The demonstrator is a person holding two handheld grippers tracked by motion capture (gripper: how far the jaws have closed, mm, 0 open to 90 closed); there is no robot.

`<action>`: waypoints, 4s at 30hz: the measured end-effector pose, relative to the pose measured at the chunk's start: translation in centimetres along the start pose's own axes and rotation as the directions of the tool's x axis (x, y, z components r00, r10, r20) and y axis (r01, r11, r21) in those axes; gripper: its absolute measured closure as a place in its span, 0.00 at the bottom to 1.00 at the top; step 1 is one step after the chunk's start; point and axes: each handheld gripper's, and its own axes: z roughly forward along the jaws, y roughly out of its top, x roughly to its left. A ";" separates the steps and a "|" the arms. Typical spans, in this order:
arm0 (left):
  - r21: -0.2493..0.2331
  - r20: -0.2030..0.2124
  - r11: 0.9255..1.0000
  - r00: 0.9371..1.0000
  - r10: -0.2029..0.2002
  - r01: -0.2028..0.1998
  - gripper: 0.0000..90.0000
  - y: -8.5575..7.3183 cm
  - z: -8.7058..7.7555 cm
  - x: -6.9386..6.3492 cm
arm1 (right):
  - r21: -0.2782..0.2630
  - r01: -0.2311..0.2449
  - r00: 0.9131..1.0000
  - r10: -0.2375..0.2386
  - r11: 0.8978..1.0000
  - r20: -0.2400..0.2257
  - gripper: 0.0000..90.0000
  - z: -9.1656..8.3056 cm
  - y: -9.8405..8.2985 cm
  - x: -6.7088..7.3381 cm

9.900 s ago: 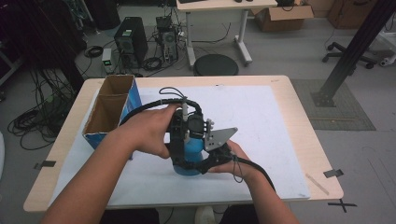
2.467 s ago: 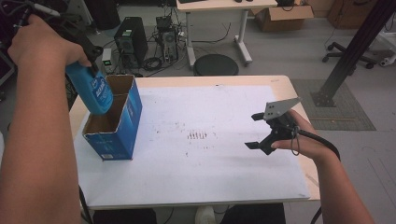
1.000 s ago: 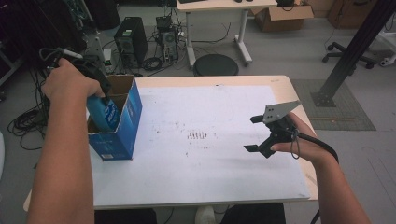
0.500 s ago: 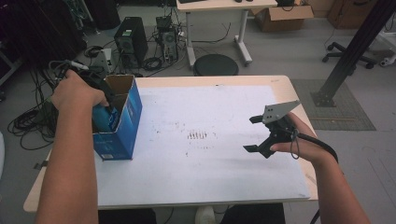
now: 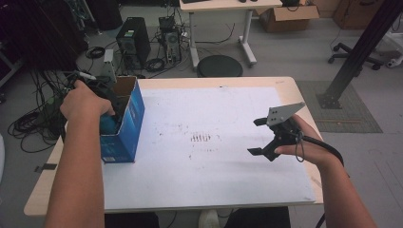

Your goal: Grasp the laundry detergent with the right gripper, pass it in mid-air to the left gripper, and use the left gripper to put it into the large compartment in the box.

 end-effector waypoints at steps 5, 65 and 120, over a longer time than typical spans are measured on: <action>0.005 0.002 1.000 1.000 -0.002 0.002 0.42 0.1 0.7 0.1 | 0.001 -0.002 1.000 0.002 1.000 -0.004 0.02 0.0 0.0 0.0; 0.004 0.013 1.000 1.000 -0.006 0.006 0.38 -0.5 2.0 -0.2 | -0.017 0.001 1.000 -0.001 1.000 -0.007 0.02 -0.3 -0.4 0.6; -0.079 0.001 0.997 1.000 0.013 -0.013 0.12 -4.1 -6.5 -1.5 | -0.027 0.049 0.999 -0.049 0.998 -0.005 0.02 -1.8 1.4 1.3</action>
